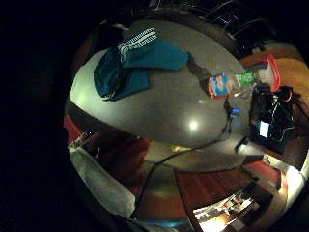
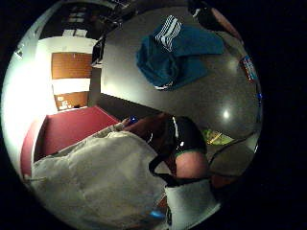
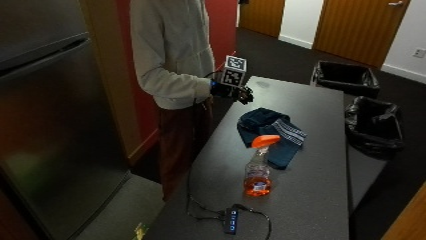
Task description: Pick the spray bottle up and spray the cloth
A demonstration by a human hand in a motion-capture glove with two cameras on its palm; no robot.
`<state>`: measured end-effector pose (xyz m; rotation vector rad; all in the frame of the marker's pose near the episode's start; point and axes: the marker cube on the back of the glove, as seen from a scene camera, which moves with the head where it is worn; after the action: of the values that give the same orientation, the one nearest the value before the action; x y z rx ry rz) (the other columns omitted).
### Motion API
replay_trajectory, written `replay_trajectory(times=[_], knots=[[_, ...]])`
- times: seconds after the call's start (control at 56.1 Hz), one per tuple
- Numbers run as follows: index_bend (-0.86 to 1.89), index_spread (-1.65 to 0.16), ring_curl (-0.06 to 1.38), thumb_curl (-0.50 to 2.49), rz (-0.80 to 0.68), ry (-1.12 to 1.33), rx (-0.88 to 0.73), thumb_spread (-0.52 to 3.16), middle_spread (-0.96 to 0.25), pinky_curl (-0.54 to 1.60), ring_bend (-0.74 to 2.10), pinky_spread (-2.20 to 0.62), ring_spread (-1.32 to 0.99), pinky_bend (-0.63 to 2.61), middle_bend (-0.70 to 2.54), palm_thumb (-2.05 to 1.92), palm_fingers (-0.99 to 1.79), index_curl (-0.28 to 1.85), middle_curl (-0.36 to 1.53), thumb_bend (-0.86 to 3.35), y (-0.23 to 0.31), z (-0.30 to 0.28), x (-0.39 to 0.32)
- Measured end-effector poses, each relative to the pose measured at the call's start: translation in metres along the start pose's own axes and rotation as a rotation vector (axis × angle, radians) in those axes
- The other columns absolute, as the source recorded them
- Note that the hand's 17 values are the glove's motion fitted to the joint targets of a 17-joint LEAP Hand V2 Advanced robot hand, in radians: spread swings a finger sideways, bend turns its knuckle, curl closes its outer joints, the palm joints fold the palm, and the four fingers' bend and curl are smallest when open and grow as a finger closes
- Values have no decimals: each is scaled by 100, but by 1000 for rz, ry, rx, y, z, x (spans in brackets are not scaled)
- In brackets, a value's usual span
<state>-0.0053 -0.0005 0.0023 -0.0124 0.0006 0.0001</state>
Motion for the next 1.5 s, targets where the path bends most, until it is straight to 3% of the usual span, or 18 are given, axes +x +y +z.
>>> replay_trajectory(times=[0.232, 0.66, 1.499], knots=[[22, -32, 15, 25, -4, 5, -6, 80, -7, 19, 22, 12, -2, 28, 27, 65, 51, 23, 20, 27, -11, -1, -11], [16, -37, 21, 37, 31, 32, -6, 96, -6, 28, 19, 14, -2, 24, 20, 75, 42, 30, 29, 8, -21, 3, -12], [12, -37, 27, 44, 287, -79, 479, 98, -4, 36, 23, 17, 2, 35, 19, 74, 20, 26, 32, -3, 23, -11, 51]])
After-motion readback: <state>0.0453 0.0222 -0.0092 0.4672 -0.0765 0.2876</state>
